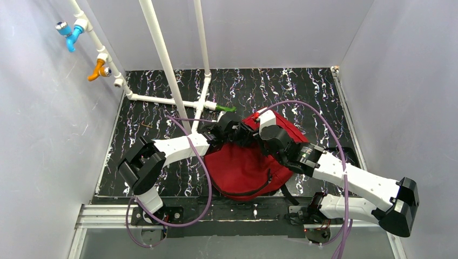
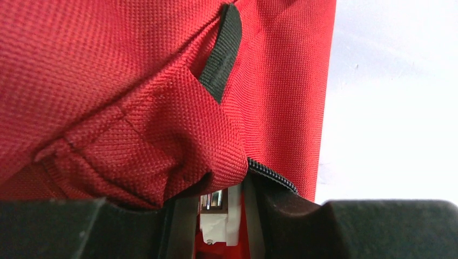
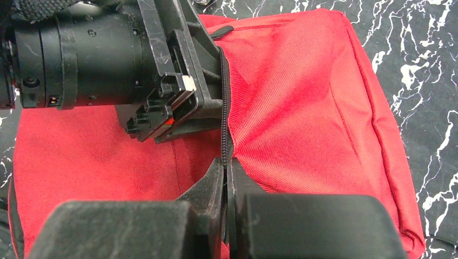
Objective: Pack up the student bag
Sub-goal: Place the stationery in the student bag.
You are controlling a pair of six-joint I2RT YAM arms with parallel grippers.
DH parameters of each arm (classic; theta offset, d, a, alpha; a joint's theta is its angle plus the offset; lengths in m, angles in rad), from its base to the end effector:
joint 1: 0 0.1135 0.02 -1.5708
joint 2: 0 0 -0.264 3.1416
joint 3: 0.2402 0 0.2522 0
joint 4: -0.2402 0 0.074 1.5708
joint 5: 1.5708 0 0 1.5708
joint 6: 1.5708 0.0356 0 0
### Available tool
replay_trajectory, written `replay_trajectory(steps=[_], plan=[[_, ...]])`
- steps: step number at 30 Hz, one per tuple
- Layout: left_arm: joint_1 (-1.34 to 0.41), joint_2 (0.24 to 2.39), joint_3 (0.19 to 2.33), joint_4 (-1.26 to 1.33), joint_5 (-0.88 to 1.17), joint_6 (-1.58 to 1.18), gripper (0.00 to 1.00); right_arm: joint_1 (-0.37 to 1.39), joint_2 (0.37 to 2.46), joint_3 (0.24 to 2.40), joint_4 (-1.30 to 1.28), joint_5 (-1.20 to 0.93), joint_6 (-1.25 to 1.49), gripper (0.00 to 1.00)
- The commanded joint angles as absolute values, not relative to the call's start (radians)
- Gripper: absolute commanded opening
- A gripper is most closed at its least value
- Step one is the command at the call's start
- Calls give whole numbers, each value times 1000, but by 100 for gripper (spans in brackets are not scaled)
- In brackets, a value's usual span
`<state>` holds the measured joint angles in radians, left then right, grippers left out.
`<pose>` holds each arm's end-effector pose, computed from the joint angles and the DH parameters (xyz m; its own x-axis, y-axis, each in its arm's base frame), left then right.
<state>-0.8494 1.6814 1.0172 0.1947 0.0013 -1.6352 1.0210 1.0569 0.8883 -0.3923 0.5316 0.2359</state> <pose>0.2488 -0.2829 0.2225 -0.7309 -0.6800 0.0580 -0.3466 0.2966 -0.8899 0.1358 0.1870 0.3058 -0.3896 -0.2502 -0.8863 -0.4316 0.8998 -0.0643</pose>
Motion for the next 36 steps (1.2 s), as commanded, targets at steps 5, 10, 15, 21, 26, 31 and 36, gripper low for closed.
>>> replay_trajectory(steps=[5, 10, 15, 21, 26, 31, 36], plan=[[-833, 1674, 1108, 100, -57, -1708, 7, 1031, 1016, 913, -360, 521, 249, 1], [-836, 1719, 1214, 24, -14, -1665, 30, 1031, 1006, 905, -376, 505, 223, 1], [-866, 1737, 1203, -30, -2, -1632, 49, 1031, 991, 895, -402, 539, 219, 1], [-868, 1747, 1177, 19, 113, -1524, 55, 1031, 965, 887, -421, 577, 211, 1], [-868, 1633, 1175, -54, 121, -1285, 60, 1031, 941, 882, -450, 604, 204, 1], [-868, 1502, 1060, 16, 226, -1044, 60, 1031, 924, 872, -463, 603, 209, 1], [-866, 1309, 895, -63, 188, -874, 51, 1031, 935, 840, -450, 588, 222, 1]])
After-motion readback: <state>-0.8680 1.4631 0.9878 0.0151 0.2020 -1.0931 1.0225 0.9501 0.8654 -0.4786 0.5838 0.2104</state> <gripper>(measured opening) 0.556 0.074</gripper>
